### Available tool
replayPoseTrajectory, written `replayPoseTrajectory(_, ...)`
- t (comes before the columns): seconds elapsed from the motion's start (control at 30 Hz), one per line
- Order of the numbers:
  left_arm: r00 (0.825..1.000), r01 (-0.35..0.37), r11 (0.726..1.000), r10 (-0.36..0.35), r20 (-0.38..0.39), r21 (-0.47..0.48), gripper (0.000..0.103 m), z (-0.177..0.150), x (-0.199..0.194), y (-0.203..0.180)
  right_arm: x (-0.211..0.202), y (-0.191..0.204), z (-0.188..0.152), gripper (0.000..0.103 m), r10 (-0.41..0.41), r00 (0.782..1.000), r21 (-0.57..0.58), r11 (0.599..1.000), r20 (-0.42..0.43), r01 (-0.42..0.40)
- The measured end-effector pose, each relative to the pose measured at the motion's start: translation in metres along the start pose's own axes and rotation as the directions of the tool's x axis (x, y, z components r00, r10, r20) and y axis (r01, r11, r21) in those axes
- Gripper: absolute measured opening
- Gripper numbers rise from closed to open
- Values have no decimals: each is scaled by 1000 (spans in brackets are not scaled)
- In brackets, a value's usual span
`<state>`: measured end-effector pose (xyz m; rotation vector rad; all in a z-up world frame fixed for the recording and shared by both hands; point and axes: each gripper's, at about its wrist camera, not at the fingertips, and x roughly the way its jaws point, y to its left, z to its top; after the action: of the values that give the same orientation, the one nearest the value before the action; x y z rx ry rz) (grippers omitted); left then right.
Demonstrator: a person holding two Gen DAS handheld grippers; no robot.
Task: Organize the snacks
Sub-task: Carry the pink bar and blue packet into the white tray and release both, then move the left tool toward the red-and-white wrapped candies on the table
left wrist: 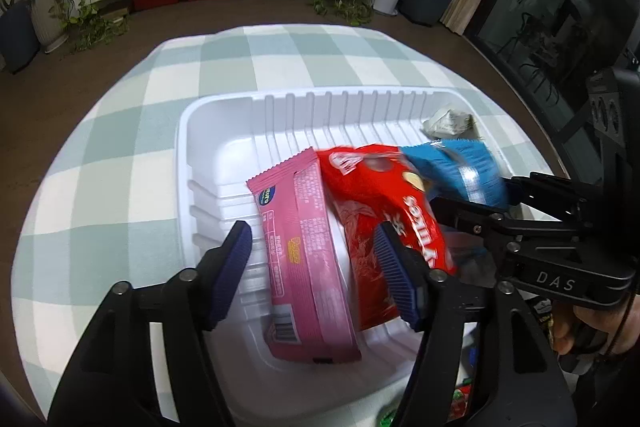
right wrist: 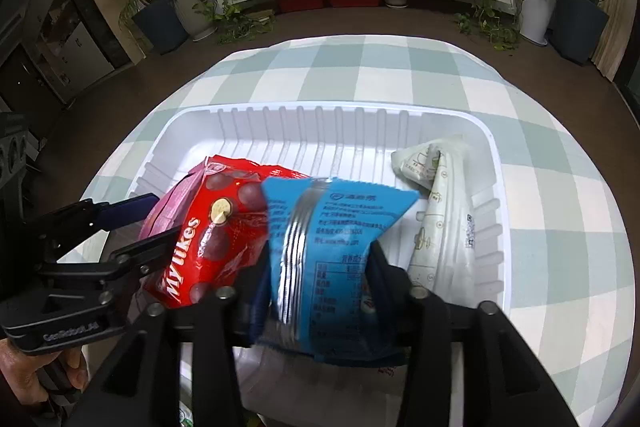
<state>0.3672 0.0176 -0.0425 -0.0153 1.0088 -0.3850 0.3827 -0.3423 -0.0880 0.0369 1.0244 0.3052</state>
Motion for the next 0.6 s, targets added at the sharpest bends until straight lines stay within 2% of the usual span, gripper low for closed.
replayPoseTrajectory(0.2, 997, -13, 1000, 12, 73, 18, 80, -4, -43, -7, -23, 1, -1, 68, -8, 999, 0, 1000, 44, 8)
replayPoseTrajectory(0.37, 989, -27, 999, 21, 147, 40, 98, -18, -95, -13, -74, -4, -6, 77, 14, 992, 18, 1000, 129, -17)
replayPoseTrajectory(0.47, 983, -46, 997, 34, 180, 60, 102, -41, -130, -17, -119, -11, -25, 88, 74, 972, 40, 996, 222, -84)
replayPoseTrajectory(0.53, 979, -48, 998, 39, 201, 44, 102, -61, -153, -16, -152, -16, -53, 97, 120, 946, 63, 987, 300, -145)
replayPoseTrajectory(0.6, 977, -40, 998, 30, 213, 44, 102, -85, -174, -17, -169, -17, -77, 102, 144, 933, 78, 981, 329, -178)
